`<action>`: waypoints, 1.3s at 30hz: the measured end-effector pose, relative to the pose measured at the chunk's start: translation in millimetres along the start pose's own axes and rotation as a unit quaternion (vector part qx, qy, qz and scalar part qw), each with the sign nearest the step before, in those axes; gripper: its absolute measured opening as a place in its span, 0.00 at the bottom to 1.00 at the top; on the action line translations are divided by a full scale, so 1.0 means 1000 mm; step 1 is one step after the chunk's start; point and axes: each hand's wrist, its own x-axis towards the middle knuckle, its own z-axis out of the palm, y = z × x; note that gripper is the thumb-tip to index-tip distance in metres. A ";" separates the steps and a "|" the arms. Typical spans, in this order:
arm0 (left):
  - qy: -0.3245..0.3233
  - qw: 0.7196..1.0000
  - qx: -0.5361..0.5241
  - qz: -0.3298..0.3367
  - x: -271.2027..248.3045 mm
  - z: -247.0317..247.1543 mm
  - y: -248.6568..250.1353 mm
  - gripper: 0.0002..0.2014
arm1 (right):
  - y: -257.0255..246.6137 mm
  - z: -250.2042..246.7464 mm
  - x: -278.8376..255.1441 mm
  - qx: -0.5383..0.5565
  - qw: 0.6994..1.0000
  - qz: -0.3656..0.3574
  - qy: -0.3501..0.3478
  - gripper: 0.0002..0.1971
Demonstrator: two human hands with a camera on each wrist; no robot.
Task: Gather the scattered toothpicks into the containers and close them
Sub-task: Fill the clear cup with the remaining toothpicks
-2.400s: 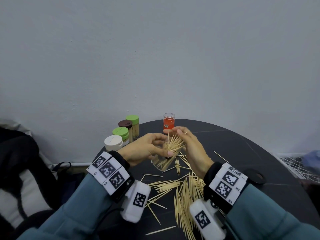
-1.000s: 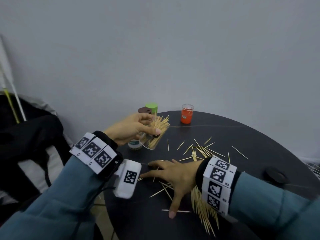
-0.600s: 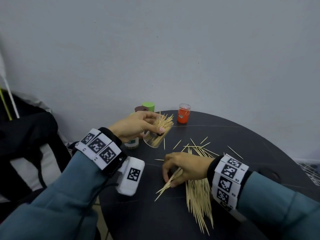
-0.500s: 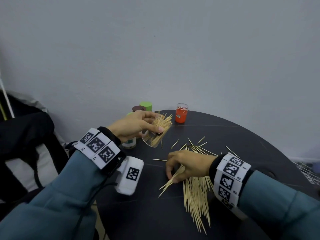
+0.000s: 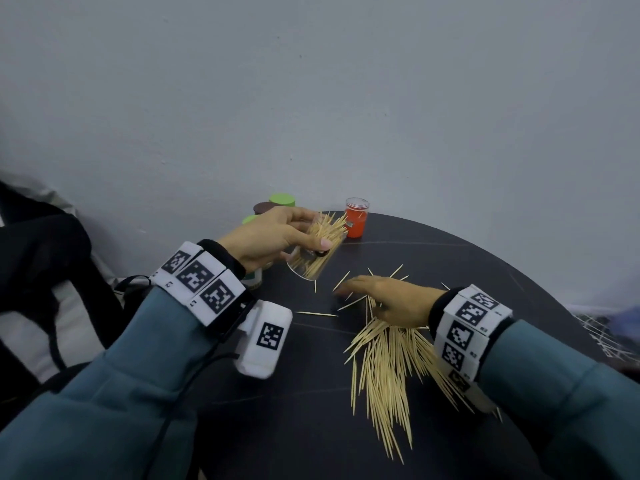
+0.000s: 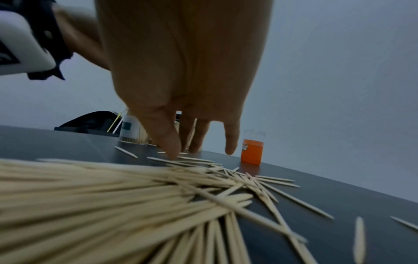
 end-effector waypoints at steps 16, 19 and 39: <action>0.014 0.999 -0.040 0.018 -0.001 -0.011 0.004 0.16 | 0.005 -0.008 0.018 0.064 0.995 -0.060 -0.038 0.29; 0.022 0.999 -0.040 0.018 0.000 -0.009 0.006 0.15 | 0.007 -0.016 0.038 0.043 0.997 -0.033 0.056 0.35; 0.002 0.999 -0.032 0.020 0.007 0.008 0.008 0.14 | 0.030 -0.003 -0.002 -0.055 0.992 0.095 -0.056 0.37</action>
